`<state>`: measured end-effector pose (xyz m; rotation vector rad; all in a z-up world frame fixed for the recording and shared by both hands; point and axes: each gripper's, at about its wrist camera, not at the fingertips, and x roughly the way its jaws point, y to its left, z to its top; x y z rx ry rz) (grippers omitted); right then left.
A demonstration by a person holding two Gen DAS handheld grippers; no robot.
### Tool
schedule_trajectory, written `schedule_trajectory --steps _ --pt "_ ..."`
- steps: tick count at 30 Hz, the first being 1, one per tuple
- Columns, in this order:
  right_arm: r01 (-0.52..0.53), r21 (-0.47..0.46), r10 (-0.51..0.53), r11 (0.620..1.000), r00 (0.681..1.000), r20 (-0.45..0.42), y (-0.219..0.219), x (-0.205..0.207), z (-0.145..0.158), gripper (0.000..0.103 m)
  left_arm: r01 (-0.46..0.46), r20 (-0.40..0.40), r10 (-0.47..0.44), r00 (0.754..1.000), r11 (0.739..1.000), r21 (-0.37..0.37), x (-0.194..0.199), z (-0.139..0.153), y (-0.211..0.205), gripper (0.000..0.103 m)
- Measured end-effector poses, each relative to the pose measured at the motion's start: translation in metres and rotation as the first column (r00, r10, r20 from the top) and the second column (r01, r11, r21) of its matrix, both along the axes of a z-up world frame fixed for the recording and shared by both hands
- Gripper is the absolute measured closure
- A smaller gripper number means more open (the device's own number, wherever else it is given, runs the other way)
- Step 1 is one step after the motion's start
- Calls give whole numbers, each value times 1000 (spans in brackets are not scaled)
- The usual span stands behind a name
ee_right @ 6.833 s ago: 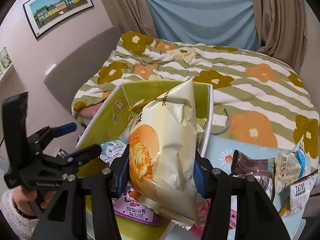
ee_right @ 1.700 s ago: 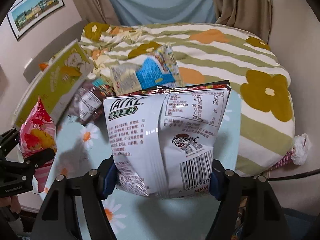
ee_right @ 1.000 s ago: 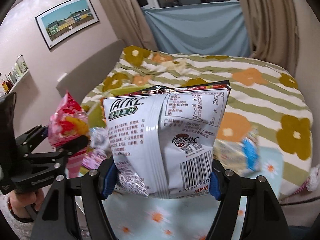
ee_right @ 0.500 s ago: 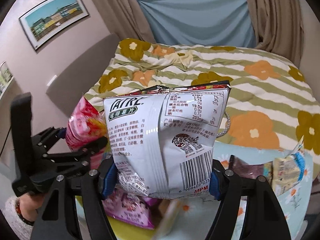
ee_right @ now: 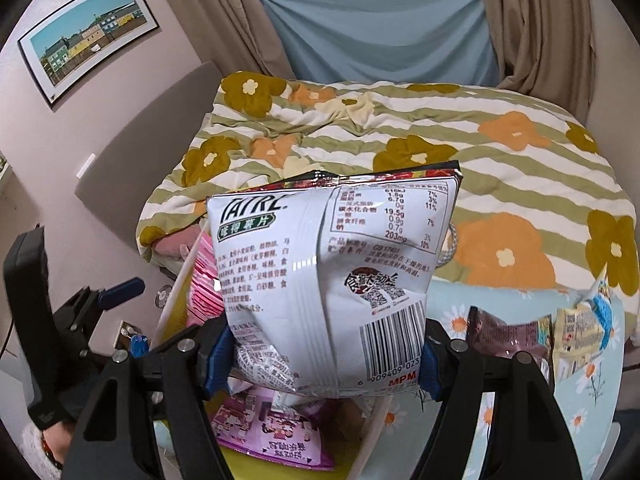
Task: Organize snacks
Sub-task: 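Carry both bags into the yellow box and open both tools, then move both tools back over the last snacks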
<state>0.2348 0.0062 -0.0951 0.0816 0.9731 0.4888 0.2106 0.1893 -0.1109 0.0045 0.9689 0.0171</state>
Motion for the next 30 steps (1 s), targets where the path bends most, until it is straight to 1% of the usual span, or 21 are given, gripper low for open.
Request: schedule_trajectory --steps 5,8,10,11,12,13,15,19,22,30 --pt "-33 1 33 999 999 -11 15 15 -2 33 -32 -3 32 999 999 14 -5 4 5 0" --pt "-51 6 51 999 998 -39 24 27 -12 32 -49 -4 49 999 999 19 -6 5 8 0" --pt "-61 21 62 998 997 -55 28 31 -19 26 -58 -8 58 998 998 17 -7 3 11 0" --pt "-62 19 63 998 996 -63 29 33 -23 17 -62 -11 62 998 998 18 -8 1 12 0" --pt "-53 14 54 998 997 -60 29 33 -24 13 -64 -13 64 998 998 18 -9 0 13 0" --pt "-45 11 46 999 998 -48 29 32 -25 11 -66 -14 66 998 998 16 -11 -1 14 0" --pt "-36 15 36 999 999 -24 26 27 -25 0 -71 -17 71 997 997 13 -15 -3 14 0" --pt "-32 11 31 999 999 27 20 13 -19 0 -75 -14 75 997 997 -3 -22 -3 13 0" --pt "-27 -6 28 1000 998 54 17 4 -14 0 -72 -1 72 997 997 2 -26 2 12 0" --pt "1 14 -3 1000 994 106 3 -20 15 0 -35 65 35 997 999 3 -40 32 2 0"
